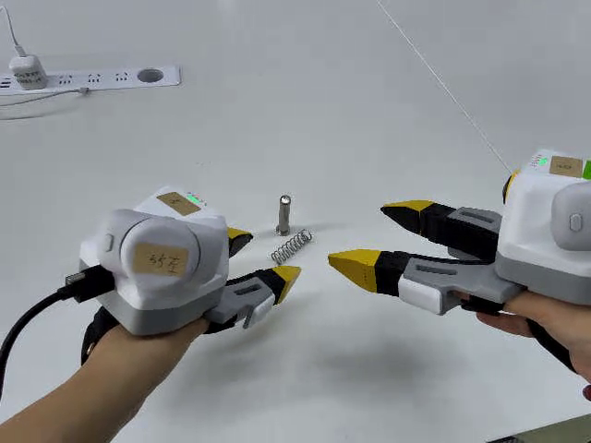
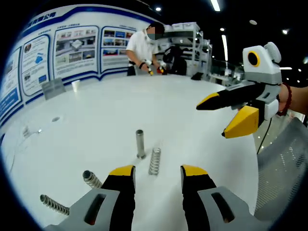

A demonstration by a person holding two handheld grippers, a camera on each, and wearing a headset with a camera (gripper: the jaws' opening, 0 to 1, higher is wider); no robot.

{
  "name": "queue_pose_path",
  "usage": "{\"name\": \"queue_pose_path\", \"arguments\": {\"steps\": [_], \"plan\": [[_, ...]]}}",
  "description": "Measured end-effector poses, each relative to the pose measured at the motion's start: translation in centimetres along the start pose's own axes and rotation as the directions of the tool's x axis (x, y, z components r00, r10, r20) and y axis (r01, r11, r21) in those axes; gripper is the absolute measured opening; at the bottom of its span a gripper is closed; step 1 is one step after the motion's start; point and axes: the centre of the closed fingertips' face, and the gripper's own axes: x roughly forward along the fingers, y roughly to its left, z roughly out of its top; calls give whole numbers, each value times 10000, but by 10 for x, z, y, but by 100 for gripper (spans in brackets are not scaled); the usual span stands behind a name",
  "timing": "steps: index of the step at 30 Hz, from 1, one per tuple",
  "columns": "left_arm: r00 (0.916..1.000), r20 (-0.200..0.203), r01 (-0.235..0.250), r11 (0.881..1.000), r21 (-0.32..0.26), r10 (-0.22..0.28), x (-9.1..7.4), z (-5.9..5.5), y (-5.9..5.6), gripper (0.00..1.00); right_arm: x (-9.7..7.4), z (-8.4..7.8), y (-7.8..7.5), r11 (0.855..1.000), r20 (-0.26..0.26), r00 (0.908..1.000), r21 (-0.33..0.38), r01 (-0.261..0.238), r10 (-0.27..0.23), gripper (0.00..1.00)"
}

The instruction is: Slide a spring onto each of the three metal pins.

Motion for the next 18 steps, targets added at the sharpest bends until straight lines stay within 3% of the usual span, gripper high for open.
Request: {"name": "queue_pose_path", "arguments": {"steps": [18], "plan": [[9979,-606,-224,9994,250,239,31,-12,3,21,1,-7,-6,9990,4,9998,392,218,-218,53]]}}
